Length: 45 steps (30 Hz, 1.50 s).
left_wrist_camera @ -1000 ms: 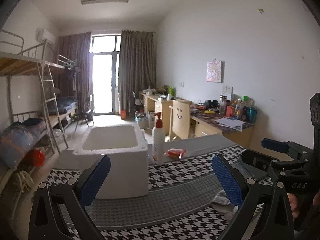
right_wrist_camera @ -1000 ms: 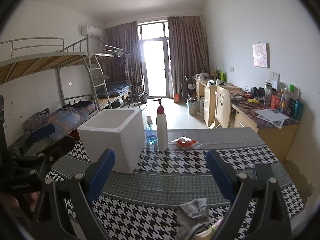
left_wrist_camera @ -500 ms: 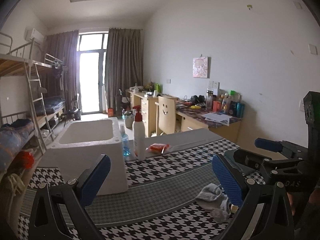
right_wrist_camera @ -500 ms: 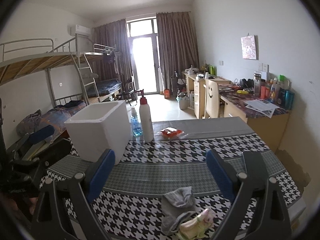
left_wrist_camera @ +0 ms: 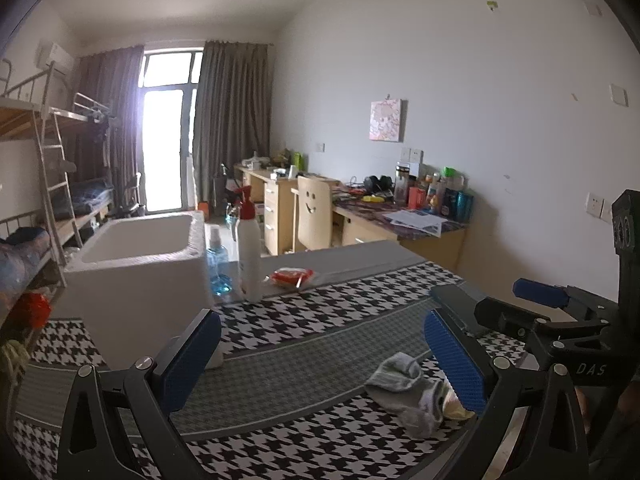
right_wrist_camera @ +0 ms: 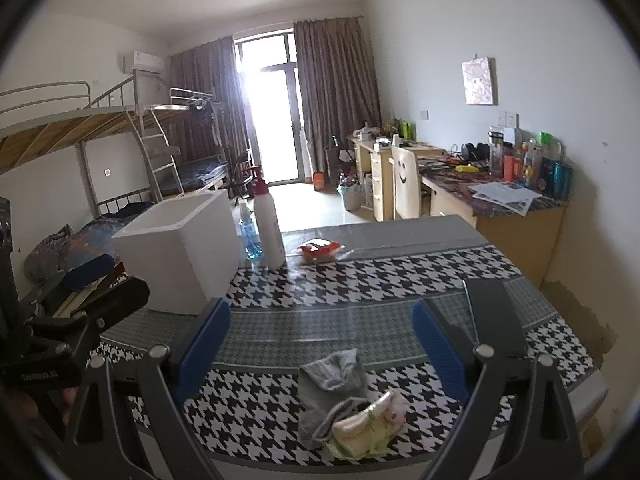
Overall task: Organize soft objects
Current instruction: 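Withdraw both tools from the box toward the grey cloth on the table, then move both tools toward the grey sock and the floral tissue packet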
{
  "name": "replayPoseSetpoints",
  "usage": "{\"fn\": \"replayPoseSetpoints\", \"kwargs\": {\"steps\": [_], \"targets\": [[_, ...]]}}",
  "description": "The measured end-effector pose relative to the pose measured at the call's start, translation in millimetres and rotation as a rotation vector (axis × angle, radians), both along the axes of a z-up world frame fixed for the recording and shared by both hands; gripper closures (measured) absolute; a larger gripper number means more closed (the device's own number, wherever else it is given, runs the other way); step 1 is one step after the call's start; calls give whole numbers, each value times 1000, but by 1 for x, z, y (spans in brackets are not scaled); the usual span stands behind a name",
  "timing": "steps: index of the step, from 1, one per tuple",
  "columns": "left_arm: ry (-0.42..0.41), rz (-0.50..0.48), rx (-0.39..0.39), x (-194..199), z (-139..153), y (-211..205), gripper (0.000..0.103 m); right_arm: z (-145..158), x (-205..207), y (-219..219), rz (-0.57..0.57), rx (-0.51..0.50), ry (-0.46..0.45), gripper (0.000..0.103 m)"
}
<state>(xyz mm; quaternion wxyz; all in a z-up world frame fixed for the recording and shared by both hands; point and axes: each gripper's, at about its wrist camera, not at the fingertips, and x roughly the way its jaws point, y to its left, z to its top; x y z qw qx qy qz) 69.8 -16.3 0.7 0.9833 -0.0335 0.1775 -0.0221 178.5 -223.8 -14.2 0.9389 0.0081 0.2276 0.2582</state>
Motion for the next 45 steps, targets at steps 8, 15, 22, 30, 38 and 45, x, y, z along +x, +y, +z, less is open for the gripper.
{"fn": "replayPoseSetpoints", "kwargs": {"steps": [8, 15, 22, 30, 38, 45], "targets": [[35, -23, -23, 9, -13, -11, 1, -12, -2, -15, -26, 3, 17, 8], [73, -25, -31, 17, -28, -16, 1, -23, -3, -21, -34, -6, 24, 8], [107, -33, -53, 22, -41, -19, 1, -33, -4, -24, -39, -19, 39, 8], [151, -53, -61, 31, -52, -28, 1, -49, -2, -31, -41, -43, 72, 8], [182, -62, -55, 40, -63, -34, 1, -67, 2, -36, -54, -52, 120, 8], [209, -59, -60, 47, -72, -35, 1, -84, 9, -40, -68, -54, 177, 8]]}}
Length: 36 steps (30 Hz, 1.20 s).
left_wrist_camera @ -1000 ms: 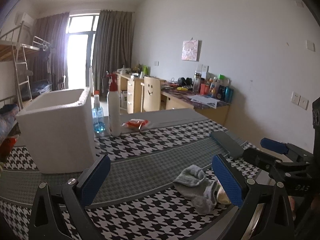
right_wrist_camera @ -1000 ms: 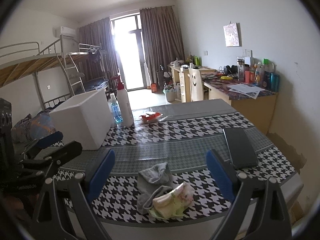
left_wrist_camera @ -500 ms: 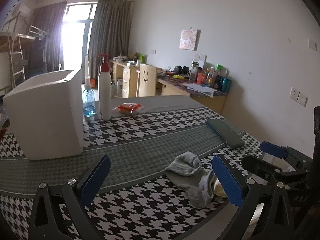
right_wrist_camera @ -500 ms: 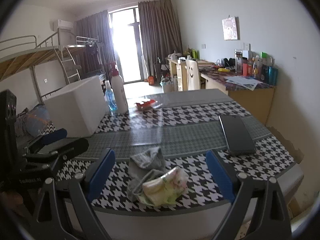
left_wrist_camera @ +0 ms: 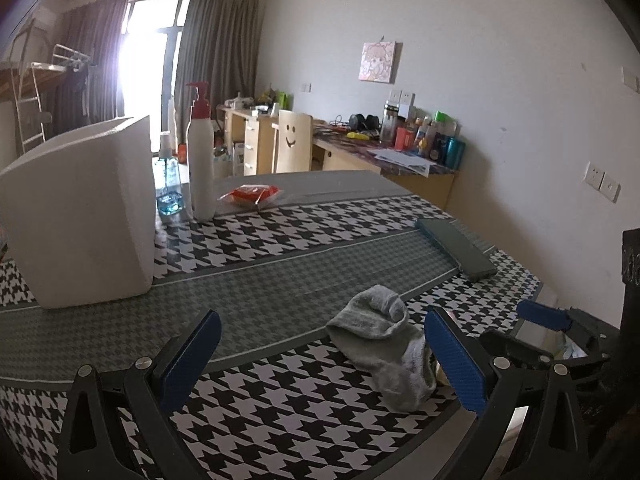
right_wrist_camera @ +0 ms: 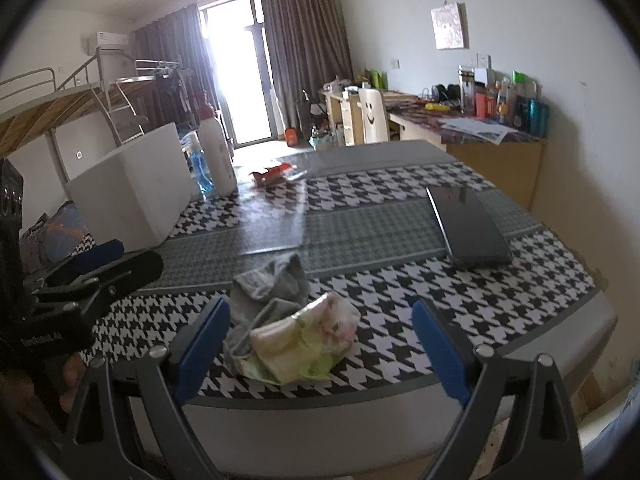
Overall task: Organize soft objects
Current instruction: 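Move both tools toward the grey sock and the floral tissue packet, then close the right tool on the floral tissue packet while the left tool closes on the grey sock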
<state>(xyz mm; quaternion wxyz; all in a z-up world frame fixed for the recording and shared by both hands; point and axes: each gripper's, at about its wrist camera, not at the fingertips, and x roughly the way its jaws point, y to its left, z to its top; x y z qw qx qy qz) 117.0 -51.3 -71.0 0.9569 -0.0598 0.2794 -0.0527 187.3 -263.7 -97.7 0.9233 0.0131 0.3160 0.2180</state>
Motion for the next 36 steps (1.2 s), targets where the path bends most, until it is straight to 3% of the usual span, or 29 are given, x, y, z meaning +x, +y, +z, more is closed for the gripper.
{"fn": "replayPoseSetpoints", "kwargs": {"steps": [13, 19, 31, 36], "targets": [[31, -20, 11, 7, -12, -9, 1, -26, 8, 0, 22, 13, 92, 8], [30, -4, 15, 10, -12, -7, 1, -22, 15, -2, 14, 86, 121, 8], [42, 2, 5, 15, -17, 1, 1, -35, 30, 16, -11, 74, 229, 29], [53, -1, 15, 18, -19, -2, 1, -38, 29, 13, -10, 57, 240, 48]]}}
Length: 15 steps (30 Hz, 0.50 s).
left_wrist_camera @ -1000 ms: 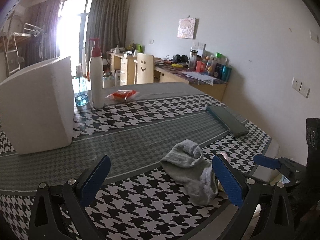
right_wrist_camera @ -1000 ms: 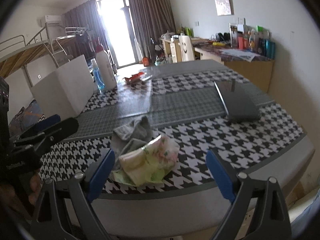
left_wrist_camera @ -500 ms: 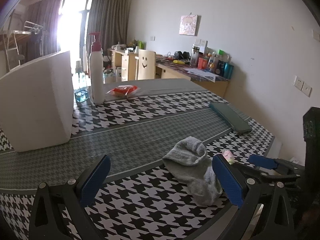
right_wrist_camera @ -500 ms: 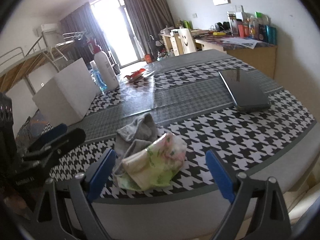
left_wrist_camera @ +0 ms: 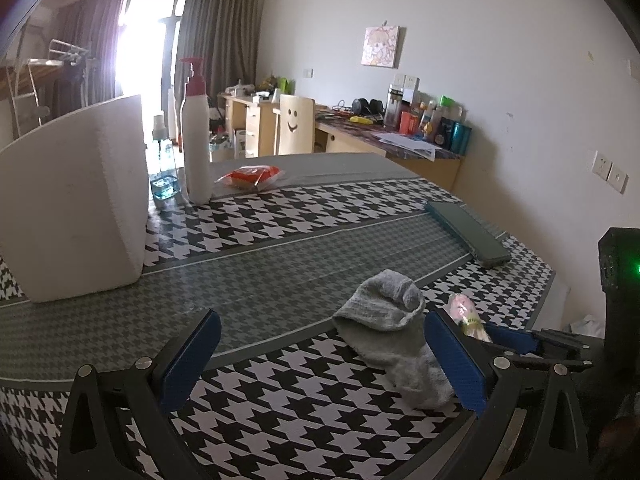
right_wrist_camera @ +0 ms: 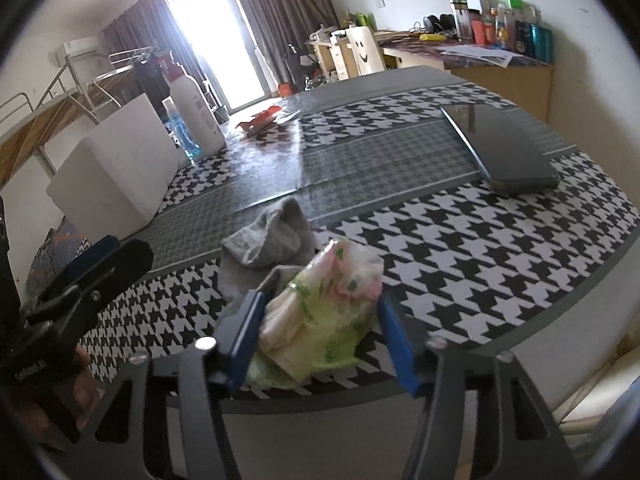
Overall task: Organize soft objects
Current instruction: 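Close the right tool on the floral tissue packet while the left tool closes on the grey sock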
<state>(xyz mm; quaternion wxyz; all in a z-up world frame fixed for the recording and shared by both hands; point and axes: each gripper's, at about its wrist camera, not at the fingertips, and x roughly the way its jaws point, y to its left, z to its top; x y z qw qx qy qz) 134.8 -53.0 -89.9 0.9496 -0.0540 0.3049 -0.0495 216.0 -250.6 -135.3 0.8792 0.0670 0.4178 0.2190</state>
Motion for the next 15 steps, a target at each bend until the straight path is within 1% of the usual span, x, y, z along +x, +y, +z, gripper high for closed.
{"fn": "replayPoseSetpoints", "kwargs": {"steps": [1, 4, 8, 13, 15], "targets": [[3, -2, 2, 0, -1, 0, 1, 0, 0, -2, -1, -1, 3, 51], [6, -8, 5, 1, 0, -3, 1, -1, -2, -6, 7, -7, 11, 51], [17, -14, 14, 4, -1, -8, 1, -2, -3, -13, 20, 14, 20, 58], [35, -25, 17, 7, -3, -14, 1, -4, 0, -17, 42, 37, 23, 58], [34, -26, 21, 7, -2, -16, 1, -5, 3, -21, 46, 70, 33, 60]]}}
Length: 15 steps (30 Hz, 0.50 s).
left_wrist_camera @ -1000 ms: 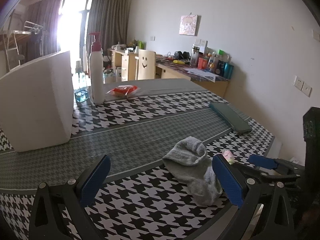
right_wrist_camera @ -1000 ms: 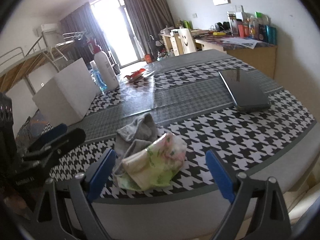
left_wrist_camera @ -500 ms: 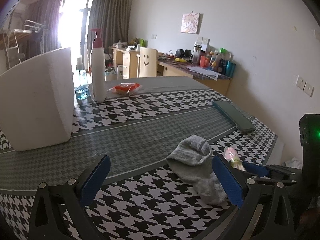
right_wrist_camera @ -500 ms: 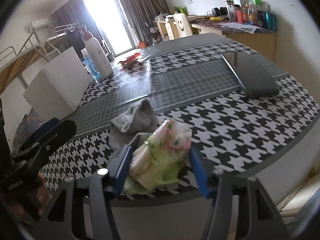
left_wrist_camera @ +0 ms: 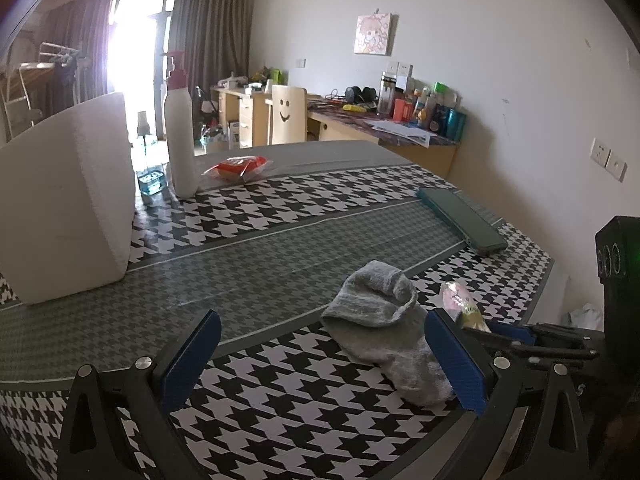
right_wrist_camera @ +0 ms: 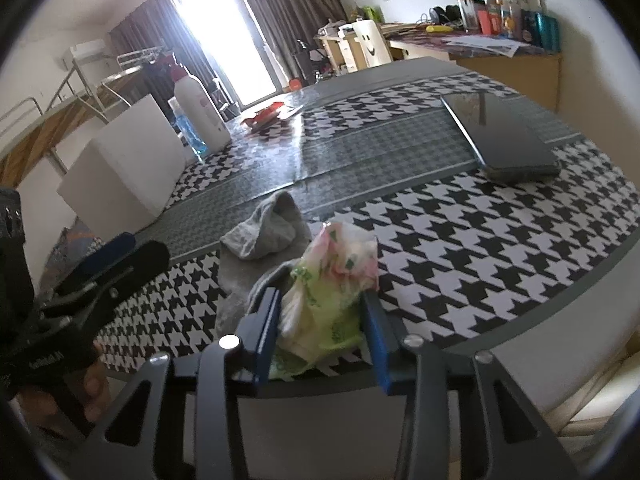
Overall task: Organize soft objects
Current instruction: 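Close the right tool on the floral tissue packet while the left tool closes on the grey sock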
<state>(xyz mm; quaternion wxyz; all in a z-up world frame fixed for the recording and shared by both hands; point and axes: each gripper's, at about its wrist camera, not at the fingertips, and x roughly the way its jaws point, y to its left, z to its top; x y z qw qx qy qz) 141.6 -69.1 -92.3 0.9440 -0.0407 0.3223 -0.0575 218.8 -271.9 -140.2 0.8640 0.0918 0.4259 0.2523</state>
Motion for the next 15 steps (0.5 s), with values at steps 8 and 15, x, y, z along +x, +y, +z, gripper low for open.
{"fn": "replayPoseSetpoints", "kwargs": {"steps": [8, 15], "targets": [[18, -45, 11, 10, -1, -18, 1, 11, -5, -16, 3, 65, -33, 65], [92, -69, 4, 22, -14, -30, 1, 9, -6, -25, -26, 51, -44, 65]]}}
